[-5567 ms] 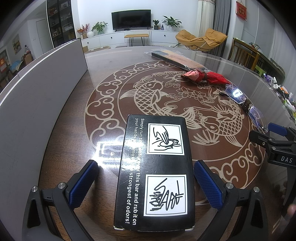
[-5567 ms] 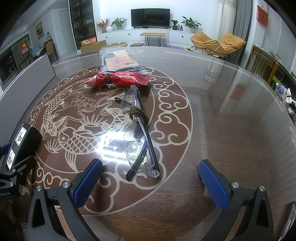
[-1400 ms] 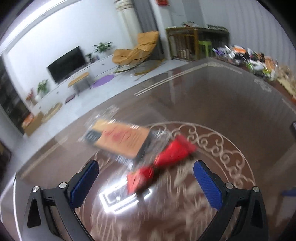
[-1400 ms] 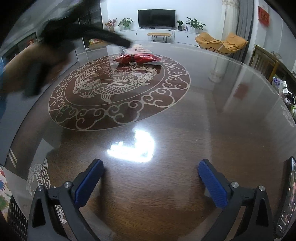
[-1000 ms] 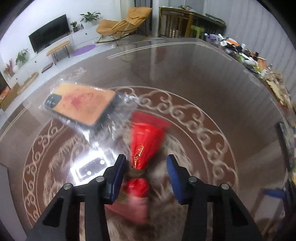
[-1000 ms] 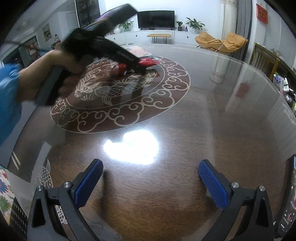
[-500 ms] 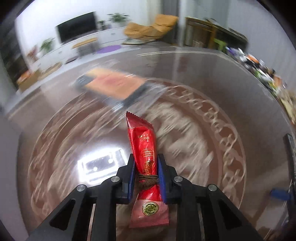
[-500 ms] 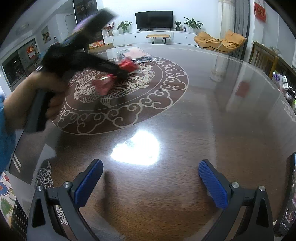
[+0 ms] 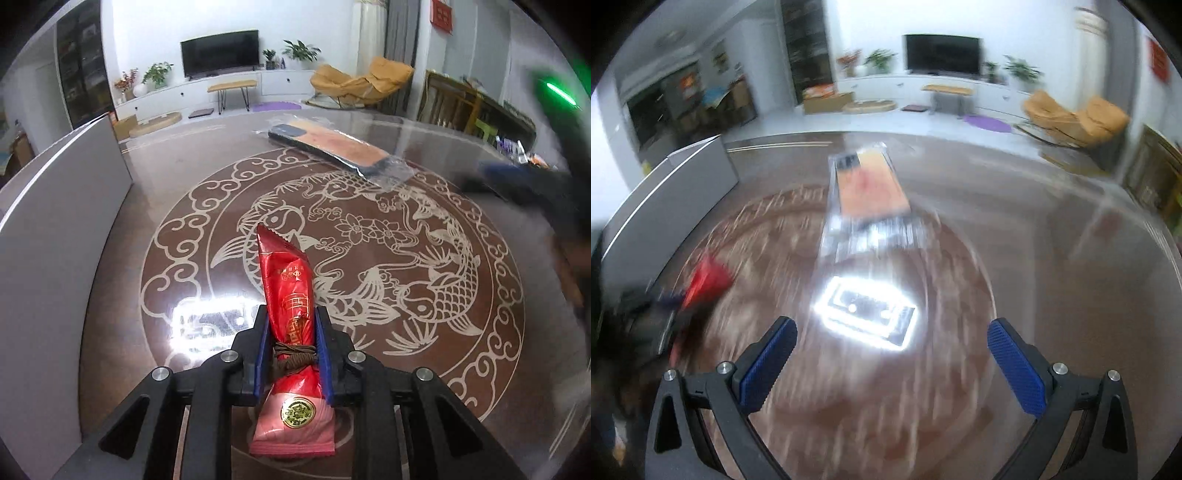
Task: Organize objects
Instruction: 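Grasp the orange phone case in clear plastic with the right tool, then hold the red packet in the left tool while right tool lifts the phone case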
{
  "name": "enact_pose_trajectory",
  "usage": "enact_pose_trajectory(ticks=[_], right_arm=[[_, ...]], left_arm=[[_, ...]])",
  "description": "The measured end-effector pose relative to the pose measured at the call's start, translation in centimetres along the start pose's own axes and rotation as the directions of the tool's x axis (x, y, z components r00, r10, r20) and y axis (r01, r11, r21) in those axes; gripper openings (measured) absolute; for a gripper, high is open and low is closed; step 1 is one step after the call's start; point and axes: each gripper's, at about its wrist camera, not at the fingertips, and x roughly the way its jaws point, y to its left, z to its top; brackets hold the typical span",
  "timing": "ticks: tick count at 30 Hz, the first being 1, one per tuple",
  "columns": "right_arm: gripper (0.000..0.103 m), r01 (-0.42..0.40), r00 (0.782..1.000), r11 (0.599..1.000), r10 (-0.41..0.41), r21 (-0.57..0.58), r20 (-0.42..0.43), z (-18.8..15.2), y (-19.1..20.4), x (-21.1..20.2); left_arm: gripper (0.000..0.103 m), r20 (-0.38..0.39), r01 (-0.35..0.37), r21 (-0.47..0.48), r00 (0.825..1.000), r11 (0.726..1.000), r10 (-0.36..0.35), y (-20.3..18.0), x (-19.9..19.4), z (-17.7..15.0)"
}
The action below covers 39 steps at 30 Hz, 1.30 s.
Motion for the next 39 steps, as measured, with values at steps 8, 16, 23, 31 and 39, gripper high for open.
enact_pose_trajectory(ticks=[8,16,23,31,39], right_arm=[[0.103,-0.044,0.982,0.997,0.033,-0.056,-0.187,9.8,1.9,11.7],[0.078,0.028,0.985,0.999,-0.033,-0.028,-0.167,9.0,3.0,12.7],[0.078,0.127,0.984,0.990,-0.117,0.065,-0.131,-1.9,3.4,4.5],[0.098,0.156,0.987,0.977,-0.148,0.146,-0.064,-15.7,9.8,-5.7],[0.103,0.141,0.988,0.986,-0.135,0.087,-0.070,-14.9,9.5,-4.8]], left_arm=[[0.022,0.000,-0.001,-0.013,1.000,1.000,0.001,-0.3,0.4,0.7],[0.022,0.002,0.014,-0.026,1.000,1.000,-0.014,0.0,0.2,0.6],[0.022,0.007,0.031,-0.079,1.000,0.996,-0.030,-0.6,-1.0,-0.9],[0.053,0.000,-0.033,-0.033,0.999,0.999,0.033,-4.2,-3.9,-4.8],[0.103,-0.062,-0.110,-0.091,0.993,0.990,0.104,-3.3,-3.1,-4.7]])
